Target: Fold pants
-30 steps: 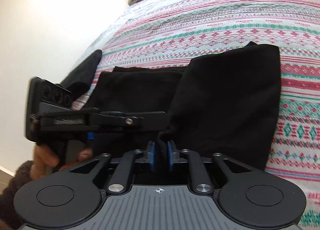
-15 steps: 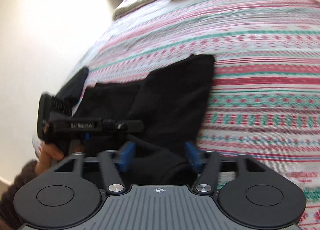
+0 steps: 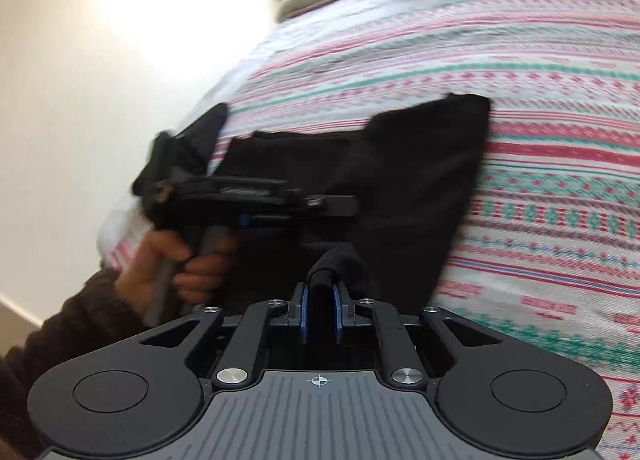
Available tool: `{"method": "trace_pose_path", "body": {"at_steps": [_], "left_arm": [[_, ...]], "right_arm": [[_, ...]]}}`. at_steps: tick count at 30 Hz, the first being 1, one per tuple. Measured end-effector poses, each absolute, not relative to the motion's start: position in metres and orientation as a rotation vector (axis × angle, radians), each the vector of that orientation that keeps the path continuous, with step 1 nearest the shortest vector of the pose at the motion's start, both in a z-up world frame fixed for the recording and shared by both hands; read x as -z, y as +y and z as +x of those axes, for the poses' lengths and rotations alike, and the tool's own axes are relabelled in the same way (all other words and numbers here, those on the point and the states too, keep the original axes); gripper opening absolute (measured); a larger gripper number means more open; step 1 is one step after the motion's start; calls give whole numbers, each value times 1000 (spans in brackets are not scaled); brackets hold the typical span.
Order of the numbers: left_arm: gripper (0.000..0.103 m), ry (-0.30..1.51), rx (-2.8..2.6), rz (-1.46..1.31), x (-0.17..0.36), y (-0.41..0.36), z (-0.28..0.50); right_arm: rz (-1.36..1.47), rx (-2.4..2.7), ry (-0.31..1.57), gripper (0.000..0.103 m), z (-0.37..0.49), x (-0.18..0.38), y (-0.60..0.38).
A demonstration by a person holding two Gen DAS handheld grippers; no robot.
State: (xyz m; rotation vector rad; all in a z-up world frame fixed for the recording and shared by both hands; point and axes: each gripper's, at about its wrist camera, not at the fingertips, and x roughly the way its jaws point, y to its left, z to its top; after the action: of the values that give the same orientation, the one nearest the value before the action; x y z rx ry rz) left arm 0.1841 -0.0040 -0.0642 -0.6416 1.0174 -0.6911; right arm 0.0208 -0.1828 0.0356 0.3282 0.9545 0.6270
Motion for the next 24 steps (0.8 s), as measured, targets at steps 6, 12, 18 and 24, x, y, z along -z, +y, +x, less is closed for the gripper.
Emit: {"method": "trace_pose_path", "body": {"at_steps": [6,12,18,24], "left_arm": [[23,996,679,-637,63,-6,185],[15,966,661,-564,58,-11,182],[14,927,633,-488,47,-11,177],[14,896,579,-391,31,1,177]], "right_arm": [[246,-806,1033,13,9,-25,-122],[169,-894,1147,17,-3,-4,-76],[247,-838,1007,39,3,-33,-103],[190,-631,860,49,20,-46,-127]]}}
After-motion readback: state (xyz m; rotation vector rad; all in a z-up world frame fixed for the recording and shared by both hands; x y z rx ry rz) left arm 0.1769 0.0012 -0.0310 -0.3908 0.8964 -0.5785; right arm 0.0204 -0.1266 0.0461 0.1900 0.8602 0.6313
